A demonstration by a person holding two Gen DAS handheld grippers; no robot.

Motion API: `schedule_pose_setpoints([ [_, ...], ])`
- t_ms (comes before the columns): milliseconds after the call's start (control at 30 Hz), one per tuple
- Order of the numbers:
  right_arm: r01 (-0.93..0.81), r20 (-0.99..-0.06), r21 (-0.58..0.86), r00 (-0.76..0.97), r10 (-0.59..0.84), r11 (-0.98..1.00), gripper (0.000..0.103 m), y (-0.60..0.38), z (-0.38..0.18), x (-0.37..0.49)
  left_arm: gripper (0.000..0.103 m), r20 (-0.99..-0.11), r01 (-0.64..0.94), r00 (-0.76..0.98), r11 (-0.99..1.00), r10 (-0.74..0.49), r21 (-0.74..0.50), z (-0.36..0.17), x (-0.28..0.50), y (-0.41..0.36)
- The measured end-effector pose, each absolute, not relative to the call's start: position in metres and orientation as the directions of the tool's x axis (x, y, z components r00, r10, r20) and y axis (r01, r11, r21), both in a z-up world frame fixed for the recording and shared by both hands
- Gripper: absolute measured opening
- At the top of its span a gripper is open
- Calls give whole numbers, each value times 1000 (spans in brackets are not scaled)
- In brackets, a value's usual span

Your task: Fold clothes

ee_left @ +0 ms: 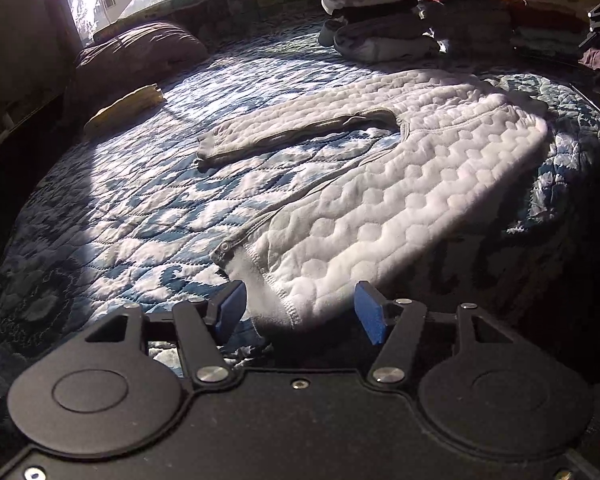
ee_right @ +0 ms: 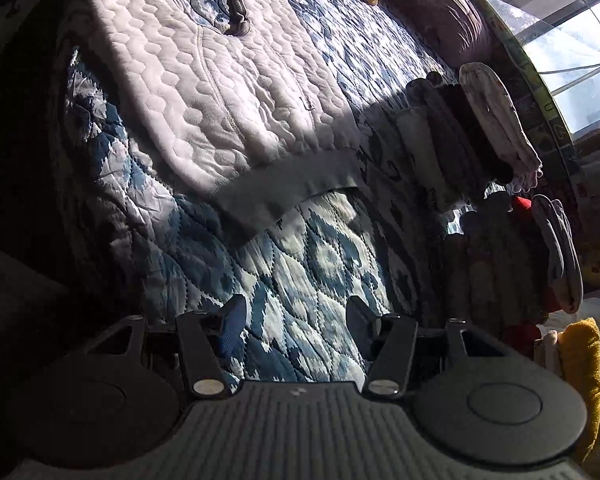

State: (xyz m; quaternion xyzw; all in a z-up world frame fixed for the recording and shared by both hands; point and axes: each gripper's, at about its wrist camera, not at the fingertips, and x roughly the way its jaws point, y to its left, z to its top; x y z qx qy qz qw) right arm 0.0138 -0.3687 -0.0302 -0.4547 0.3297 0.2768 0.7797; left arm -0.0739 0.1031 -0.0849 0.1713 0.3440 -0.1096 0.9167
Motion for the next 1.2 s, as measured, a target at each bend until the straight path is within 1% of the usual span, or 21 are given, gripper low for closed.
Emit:
schedule_pose_setpoints([
  [100, -714, -710, -547, 672, 210, 437, 55, -345, -56, 4, 59, -685, 373, 725, 877, -70, 305, -95, -77, 95],
  [167, -697, -677, -597, 704, 216, 398, 54, -324, -81, 0, 59, -683, 417, 729, 821, -45, 391, -101, -80, 89],
  [267, -682, -649, -631, 725, 230, 370, 52, -299, -115, 1, 59, -684, 464, 729, 732, 4, 499, -111, -81, 81],
  [400, -644, -610, -652, 759, 228, 399, 47, -292, -134, 10, 59, -666, 494, 745, 629, 51, 601, -121, -78, 75],
  [533, -610, -584, -670, 785, 207, 423, 46, -303, -137, 17, 57, -656, 500, 751, 585, 75, 639, -130, -70, 71],
  [633, -614, -590, -669, 781, 203, 419, 46, -312, -139, 20, 57, -641, 493, 763, 572, 78, 656, -133, -70, 69],
  [800, -614, -577, -693, 786, 220, 378, 46, -312, -146, 18, 57, -614, 476, 786, 557, 78, 680, -137, -73, 67],
  [933, -606, -559, -726, 796, 234, 325, 44, -308, -154, 18, 57, -591, 462, 803, 545, 78, 700, -141, -75, 66],
  [1000, -616, -567, -698, 787, 243, 364, 44, -310, -148, 22, 57, -580, 455, 811, 539, 78, 709, -143, -76, 65],
  [1033, -621, -572, -682, 782, 248, 386, 41, -311, -144, 25, 57, -575, 451, 814, 538, 79, 712, -143, -76, 65],
  [1067, -626, -577, -665, 777, 253, 407, 37, -312, -140, 27, 53, -572, 447, 816, 541, 80, 713, -142, -76, 65],
  [1100, -631, -581, -648, 772, 258, 427, 35, -313, -137, 29, 47, -571, 441, 817, 549, 83, 710, -141, -75, 65],
  [1133, -635, -585, -630, 767, 263, 448, 29, -315, -133, 32, 28, -570, 433, 817, 561, 88, 706, -140, -74, 66],
  [1167, -638, -589, -612, 762, 269, 468, 14, -316, -130, 34, 17, -569, 423, 817, 575, 92, 700, -138, -72, 68],
  [1200, -641, -593, -593, 757, 274, 487, 7, -317, -126, 36, 16, -569, 412, 818, 600, 89, 685, -135, -70, 70],
])
